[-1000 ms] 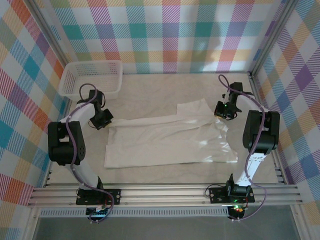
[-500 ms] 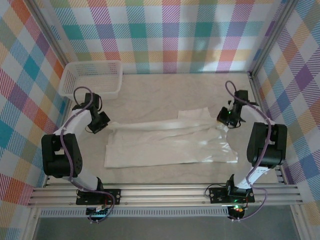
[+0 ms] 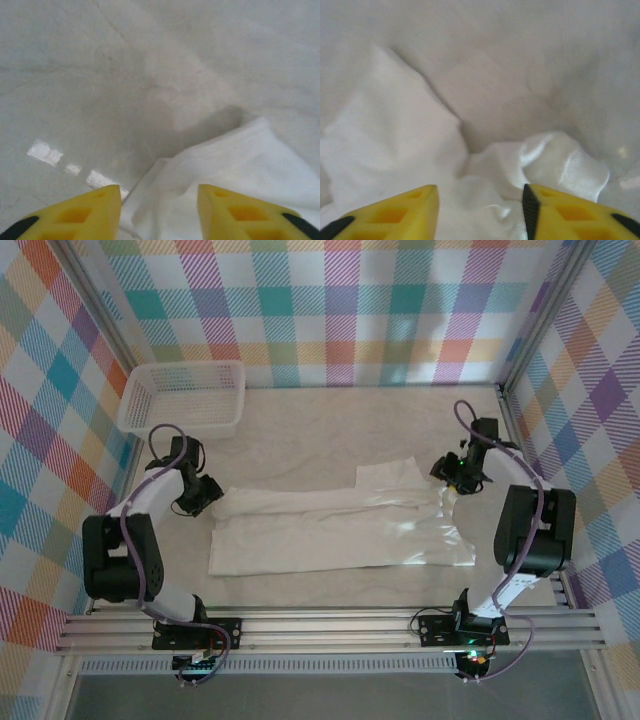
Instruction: Fold the inside-out t-shirt
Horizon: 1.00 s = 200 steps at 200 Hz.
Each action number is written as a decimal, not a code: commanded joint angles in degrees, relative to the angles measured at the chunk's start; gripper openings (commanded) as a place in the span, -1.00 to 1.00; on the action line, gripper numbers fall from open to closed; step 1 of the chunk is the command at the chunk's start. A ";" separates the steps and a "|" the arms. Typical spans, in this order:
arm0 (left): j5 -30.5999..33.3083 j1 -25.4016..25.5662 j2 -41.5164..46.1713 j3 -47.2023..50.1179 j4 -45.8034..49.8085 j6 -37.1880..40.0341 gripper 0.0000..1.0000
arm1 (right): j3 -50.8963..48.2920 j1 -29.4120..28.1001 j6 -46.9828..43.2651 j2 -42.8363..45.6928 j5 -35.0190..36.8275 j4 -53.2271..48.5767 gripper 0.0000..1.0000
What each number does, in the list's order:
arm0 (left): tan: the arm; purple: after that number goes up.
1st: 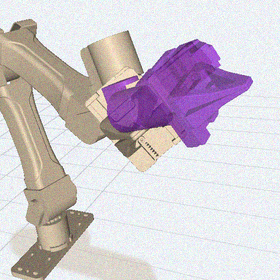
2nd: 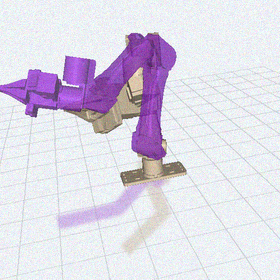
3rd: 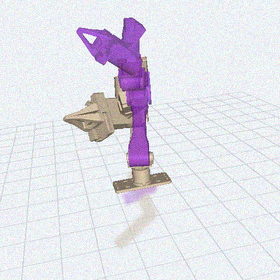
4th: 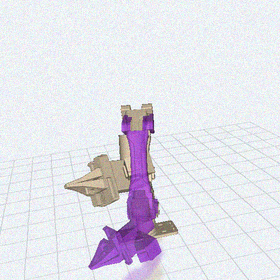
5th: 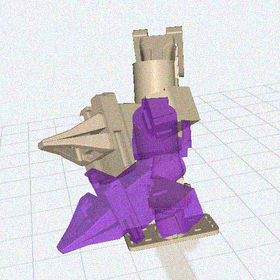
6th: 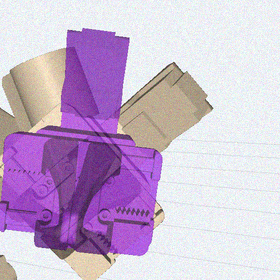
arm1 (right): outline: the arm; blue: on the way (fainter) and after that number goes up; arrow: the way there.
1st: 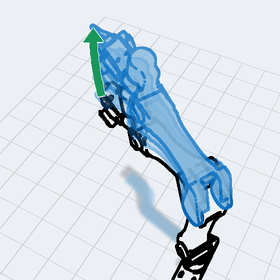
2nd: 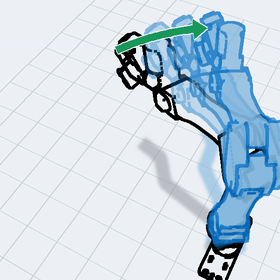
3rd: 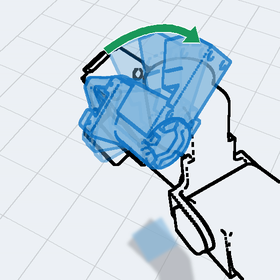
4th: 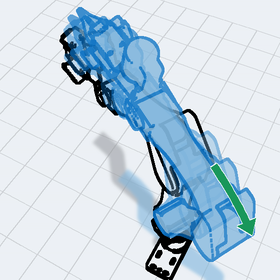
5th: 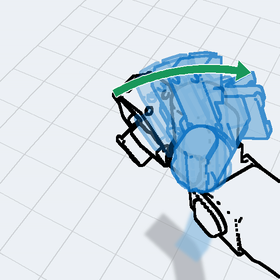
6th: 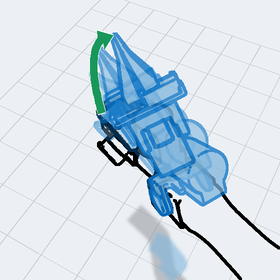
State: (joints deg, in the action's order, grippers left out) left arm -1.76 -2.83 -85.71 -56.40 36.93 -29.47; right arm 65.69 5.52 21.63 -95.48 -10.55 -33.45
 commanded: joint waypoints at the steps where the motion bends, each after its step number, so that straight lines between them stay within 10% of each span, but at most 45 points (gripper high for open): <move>1: -1.38 -0.91 6.66 -1.75 0.25 0.05 0.01 | 5.25 -3.09 -1.68 -0.68 1.89 0.71 0.13; 82: -12.25 5.39 19.23 3.76 -4.74 -4.01 0.21 | 22.16 -13.12 -5.51 -23.91 6.96 -0.58 0.20; 102: -11.23 5.73 19.77 4.95 -4.00 -4.01 0.22 | 23.72 -14.21 -5.31 -26.30 9.82 -2.46 -0.09; 115: -10.36 5.73 19.88 5.15 -3.50 -4.19 0.22 | 23.71 -14.22 -5.46 -25.81 9.59 -2.59 -0.65; 128: -9.70 5.74 19.71 4.67 -3.06 -4.08 0.22 | 23.50 -14.26 -5.88 -23.14 9.16 -2.78 -1.00; 200: -8.51 5.91 16.83 2.68 -3.07 -3.52 0.22 | -7.38 -14.46 2.73 17.78 7.51 2.05 -1.00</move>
State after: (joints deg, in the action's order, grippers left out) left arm -11.25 2.61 -68.16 -52.38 32.99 -33.06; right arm 71.20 -8.71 17.74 -93.25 -2.31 -32.14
